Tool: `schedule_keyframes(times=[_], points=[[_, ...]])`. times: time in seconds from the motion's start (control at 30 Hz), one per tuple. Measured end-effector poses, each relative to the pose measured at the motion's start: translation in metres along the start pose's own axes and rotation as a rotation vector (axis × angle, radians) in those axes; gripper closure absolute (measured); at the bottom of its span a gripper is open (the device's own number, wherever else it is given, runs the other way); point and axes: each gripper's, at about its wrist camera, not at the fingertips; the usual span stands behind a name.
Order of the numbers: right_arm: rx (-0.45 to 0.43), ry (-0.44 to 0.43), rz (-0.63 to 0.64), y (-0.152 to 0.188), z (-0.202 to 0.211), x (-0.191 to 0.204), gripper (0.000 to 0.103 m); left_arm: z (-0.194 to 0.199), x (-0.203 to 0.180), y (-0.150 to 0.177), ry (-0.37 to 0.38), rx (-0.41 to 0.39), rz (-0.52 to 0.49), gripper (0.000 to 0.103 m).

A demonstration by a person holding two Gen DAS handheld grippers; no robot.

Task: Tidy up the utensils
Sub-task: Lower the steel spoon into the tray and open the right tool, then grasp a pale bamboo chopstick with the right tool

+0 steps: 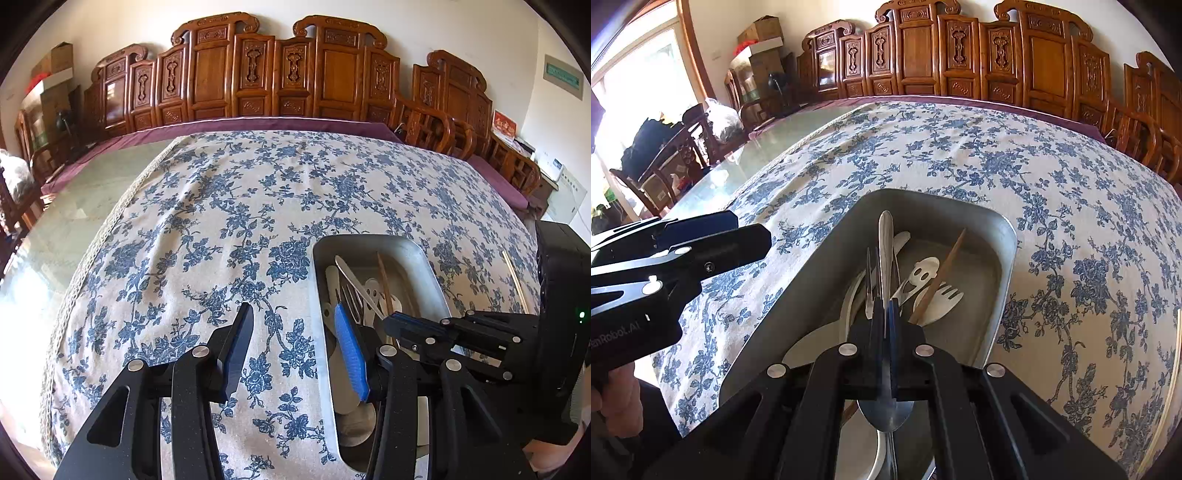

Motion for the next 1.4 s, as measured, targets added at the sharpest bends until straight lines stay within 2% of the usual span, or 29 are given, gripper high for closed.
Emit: schedule_keyframes(times=[0.43,0.73,0.8,1.03,1.13,1.2,1.27,1.33,1.4], points=[[-0.027,-0.011,-0.021,0.001,0.012,-0.009,0.099,-0.004,-0.003,0.002,0.0,0.009,-0.005,0.06],[-0.079,0.019,-0.058,0.009,0.05,-0.05,0.099,-0.009,-0.025,0.0,0.024,0.015,-0.035,0.054],[-0.091,0.045,-0.063,0.014,0.06,-0.063,0.099,-0.011,-0.033,-0.001,0.037,0.018,-0.044,0.05],[-0.137,0.102,-0.094,0.027,0.096,-0.104,0.099,-0.019,-0.058,0.001,0.068,0.029,-0.073,0.048],[-0.147,0.153,-0.109,0.036,0.112,-0.129,0.099,-0.021,-0.07,0.002,0.091,0.031,-0.081,0.047],[-0.136,0.184,-0.128,0.042,0.116,-0.148,0.099,-0.022,-0.08,0.004,0.107,0.033,-0.097,0.041],[-0.104,0.229,-0.145,0.052,0.117,-0.171,0.095,-0.024,-0.09,0.006,0.115,0.036,-0.119,0.036],[-0.075,0.268,-0.155,0.062,0.113,-0.188,0.083,-0.025,-0.1,0.009,0.129,0.035,-0.133,0.031],[-0.028,0.299,-0.168,0.073,0.106,-0.206,0.082,-0.027,-0.11,0.011,0.142,0.04,-0.138,0.028]])
Point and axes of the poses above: each gripper's, at about its wrist camera, not at the fingertips, and z roughly against the way its jaws point, x to its left, y to its underside, and after that the axes turned 12 degrees about y, right-handed
